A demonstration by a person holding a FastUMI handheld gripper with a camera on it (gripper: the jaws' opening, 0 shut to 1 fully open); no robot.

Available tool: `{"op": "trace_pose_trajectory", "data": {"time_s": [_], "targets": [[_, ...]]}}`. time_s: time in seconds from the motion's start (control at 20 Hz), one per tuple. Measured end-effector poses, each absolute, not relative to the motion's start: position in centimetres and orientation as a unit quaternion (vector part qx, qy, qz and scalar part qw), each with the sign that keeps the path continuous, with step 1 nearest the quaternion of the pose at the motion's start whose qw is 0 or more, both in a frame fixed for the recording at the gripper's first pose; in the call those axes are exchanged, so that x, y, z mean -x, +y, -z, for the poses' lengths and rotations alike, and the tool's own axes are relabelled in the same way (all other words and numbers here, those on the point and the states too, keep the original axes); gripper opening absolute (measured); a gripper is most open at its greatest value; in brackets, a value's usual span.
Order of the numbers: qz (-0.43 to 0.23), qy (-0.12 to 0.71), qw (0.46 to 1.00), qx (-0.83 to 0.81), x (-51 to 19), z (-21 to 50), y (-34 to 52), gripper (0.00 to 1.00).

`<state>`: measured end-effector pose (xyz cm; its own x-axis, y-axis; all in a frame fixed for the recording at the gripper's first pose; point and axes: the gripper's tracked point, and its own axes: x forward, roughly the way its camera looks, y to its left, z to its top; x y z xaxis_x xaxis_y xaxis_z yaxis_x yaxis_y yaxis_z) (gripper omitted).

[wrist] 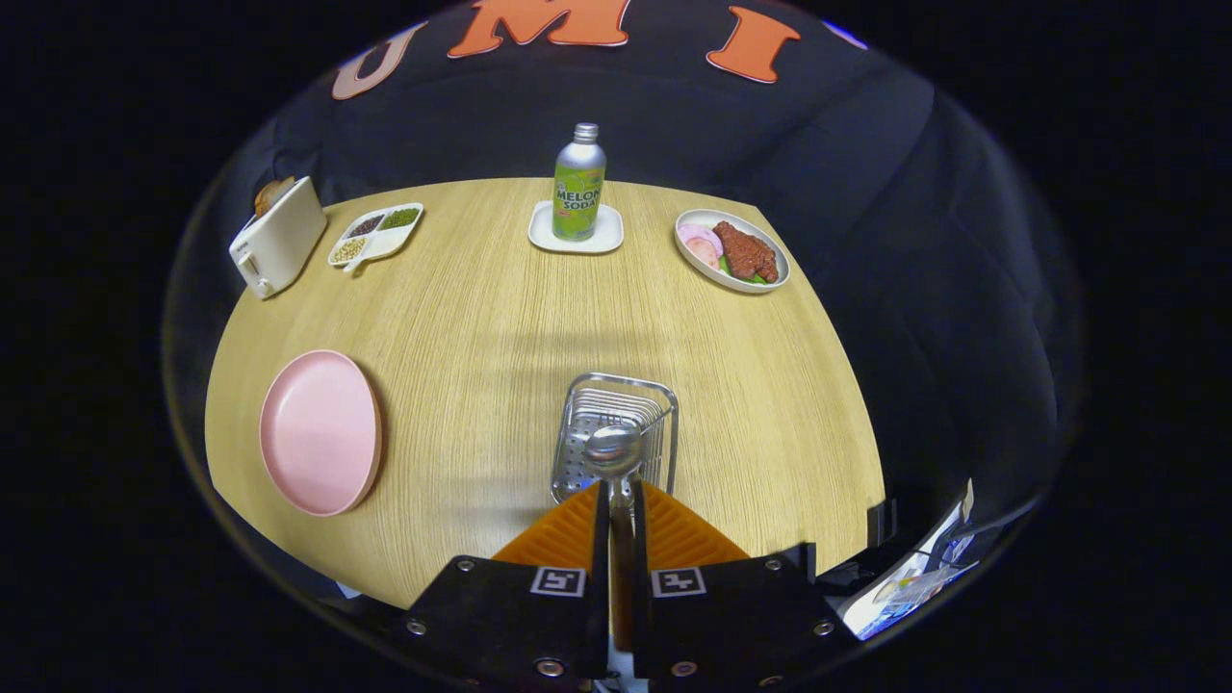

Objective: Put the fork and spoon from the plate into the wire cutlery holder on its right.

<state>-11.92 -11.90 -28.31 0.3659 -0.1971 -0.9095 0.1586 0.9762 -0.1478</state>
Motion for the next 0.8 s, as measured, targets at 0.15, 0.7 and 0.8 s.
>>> {"op": "trace_pose_trajectory", "data": {"time_s": [0.15,0.7,0.8], "targets": [[0.118,0.513,0.850,0.011,10.0,27.0,-12.6,0.12],[0.096,0.190,0.977,-0.004,0.2,10.1,-13.0,0.25],[0.089,0.162,0.983,0.010,-0.6,8.6,-12.9,0.38]]}}
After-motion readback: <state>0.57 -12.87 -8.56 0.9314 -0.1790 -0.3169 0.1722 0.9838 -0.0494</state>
